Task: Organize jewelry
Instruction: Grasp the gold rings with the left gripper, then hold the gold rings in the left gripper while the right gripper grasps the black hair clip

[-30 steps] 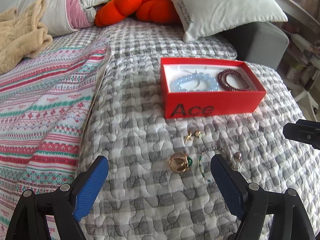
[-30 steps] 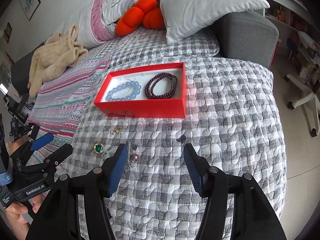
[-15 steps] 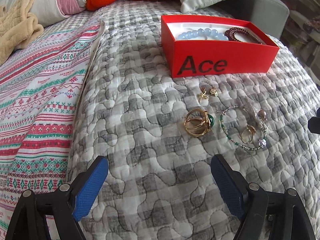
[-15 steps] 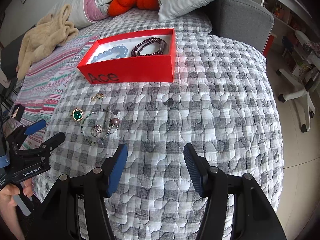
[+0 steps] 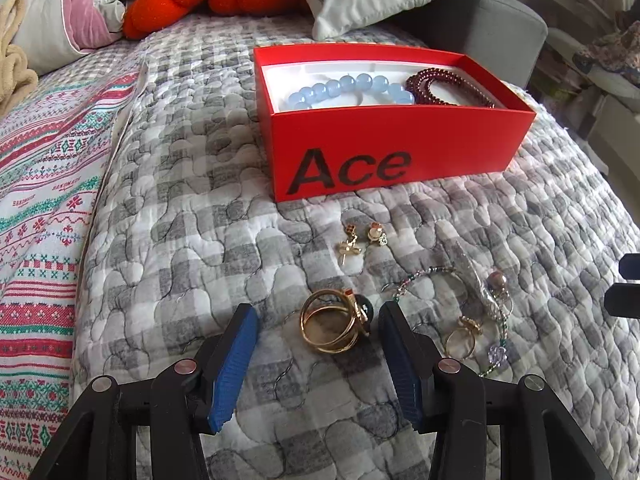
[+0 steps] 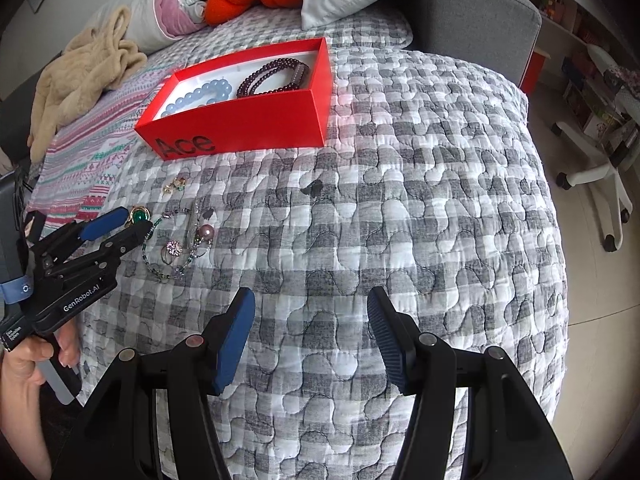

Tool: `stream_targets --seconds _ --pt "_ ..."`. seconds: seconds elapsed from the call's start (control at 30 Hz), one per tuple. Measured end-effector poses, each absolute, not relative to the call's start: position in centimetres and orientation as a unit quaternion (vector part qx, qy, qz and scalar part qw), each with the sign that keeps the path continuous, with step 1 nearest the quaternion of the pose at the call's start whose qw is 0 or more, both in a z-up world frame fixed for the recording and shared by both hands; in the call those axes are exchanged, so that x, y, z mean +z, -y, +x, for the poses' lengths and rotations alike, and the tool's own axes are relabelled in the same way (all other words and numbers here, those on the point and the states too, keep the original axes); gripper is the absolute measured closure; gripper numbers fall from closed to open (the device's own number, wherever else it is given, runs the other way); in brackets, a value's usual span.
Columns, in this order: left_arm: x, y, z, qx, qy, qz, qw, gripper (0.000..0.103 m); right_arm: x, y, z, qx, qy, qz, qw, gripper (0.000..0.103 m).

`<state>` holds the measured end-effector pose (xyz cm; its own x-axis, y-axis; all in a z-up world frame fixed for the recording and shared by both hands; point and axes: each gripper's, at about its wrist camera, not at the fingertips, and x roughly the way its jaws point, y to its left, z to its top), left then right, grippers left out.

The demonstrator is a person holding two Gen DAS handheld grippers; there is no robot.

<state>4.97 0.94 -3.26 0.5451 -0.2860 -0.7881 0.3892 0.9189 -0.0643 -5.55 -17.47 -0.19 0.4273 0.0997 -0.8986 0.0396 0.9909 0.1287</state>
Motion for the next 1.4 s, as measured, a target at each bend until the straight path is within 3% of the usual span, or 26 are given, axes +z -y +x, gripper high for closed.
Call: stream_targets --seconds 0.1,0.57,1.2,1.27,1.4 --pt "-3.1 -0.6 4.9 -0.184 -0.435 0.076 0.878 0.075 0.1 17.3 -5.9 0.022 -0.534 0.062 0.843 0.042" --pt "-0.5 -4.9 -0.3 -0.151 -0.458 0.032 0.876 0.075 -0.2 10.1 -11.1 0.119 -0.507 -0.043 0.853 0.042" --pt "-0.8 -8.0 -3.8 -0.142 -0.475 0.030 0.868 0.074 -2.8 3.9 -12.1 0.176 -0.529 -0.061 0.828 0.042" --pt "-0.7 -8.1 -3.7 -0.141 -0.474 0.028 0.869 0.074 -2.9 3.5 -11.7 0.170 -0.526 -0.064 0.831 0.046" --pt "-0.5 -8.0 -3.6 -0.141 -0.474 0.025 0.869 0.074 -2.8 3.0 -11.1 0.165 -0.521 -0.067 0.835 0.069"
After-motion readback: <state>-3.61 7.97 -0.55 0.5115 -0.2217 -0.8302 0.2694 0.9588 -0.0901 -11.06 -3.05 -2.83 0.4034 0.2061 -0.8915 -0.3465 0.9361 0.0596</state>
